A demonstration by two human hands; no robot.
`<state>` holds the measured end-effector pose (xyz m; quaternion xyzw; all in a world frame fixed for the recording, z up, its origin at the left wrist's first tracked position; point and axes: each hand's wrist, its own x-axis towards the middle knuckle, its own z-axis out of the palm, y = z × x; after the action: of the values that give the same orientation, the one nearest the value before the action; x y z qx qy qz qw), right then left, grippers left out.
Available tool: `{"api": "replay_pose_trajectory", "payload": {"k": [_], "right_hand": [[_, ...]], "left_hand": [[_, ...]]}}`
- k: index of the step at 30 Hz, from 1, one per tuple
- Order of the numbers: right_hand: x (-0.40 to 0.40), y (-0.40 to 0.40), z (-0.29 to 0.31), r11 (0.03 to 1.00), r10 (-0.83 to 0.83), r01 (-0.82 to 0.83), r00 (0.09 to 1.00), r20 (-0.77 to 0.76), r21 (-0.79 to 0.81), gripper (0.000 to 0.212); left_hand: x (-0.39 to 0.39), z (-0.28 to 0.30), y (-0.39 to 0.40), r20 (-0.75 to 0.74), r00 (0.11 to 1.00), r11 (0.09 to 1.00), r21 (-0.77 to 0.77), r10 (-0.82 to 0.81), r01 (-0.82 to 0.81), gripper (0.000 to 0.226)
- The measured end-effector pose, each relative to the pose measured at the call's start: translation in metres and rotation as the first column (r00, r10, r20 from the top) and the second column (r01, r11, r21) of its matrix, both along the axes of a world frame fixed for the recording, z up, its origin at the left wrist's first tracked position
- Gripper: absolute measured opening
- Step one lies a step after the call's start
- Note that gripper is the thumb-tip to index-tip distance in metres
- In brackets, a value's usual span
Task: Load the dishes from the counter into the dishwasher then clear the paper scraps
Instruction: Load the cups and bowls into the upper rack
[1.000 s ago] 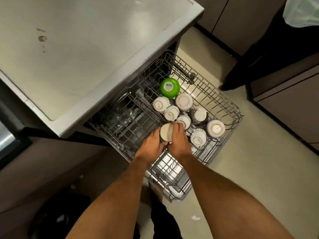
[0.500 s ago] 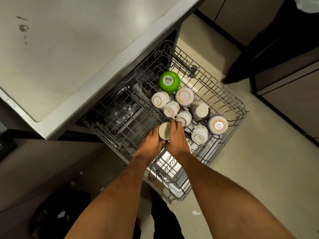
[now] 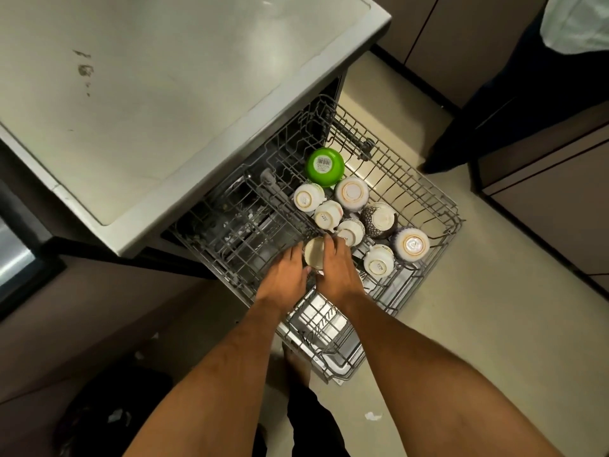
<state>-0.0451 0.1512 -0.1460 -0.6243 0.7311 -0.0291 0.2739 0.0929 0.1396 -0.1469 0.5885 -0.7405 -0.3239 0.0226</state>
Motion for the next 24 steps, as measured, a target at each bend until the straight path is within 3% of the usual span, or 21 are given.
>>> {"api": "replay_pose_trajectory", "payload": {"k": [4,17,24], "right_hand": [[0.007,0.003,0.016,0.998,0.05,-0.051,0.998,-0.04,-0.03,0.109],[0.079,0.004,0.138,0.953,0.208,-0.244,0.957,-0.202,-0.177,0.097],[0.164,0.008,0.222,0.859,0.28,-0.372,0.917,-0.285,-0.353,0.082]], "left_hand": [[0.014,0.017,0.003,0.066,0.997,0.989,-0.139,-0.033,0.042,0.055],[0.099,0.127,0.008,0.211,0.976,0.92,-0.391,0.044,0.043,0.061],[0.188,0.209,0.024,0.246,0.965,0.828,-0.557,0.095,0.061,0.061]]}}
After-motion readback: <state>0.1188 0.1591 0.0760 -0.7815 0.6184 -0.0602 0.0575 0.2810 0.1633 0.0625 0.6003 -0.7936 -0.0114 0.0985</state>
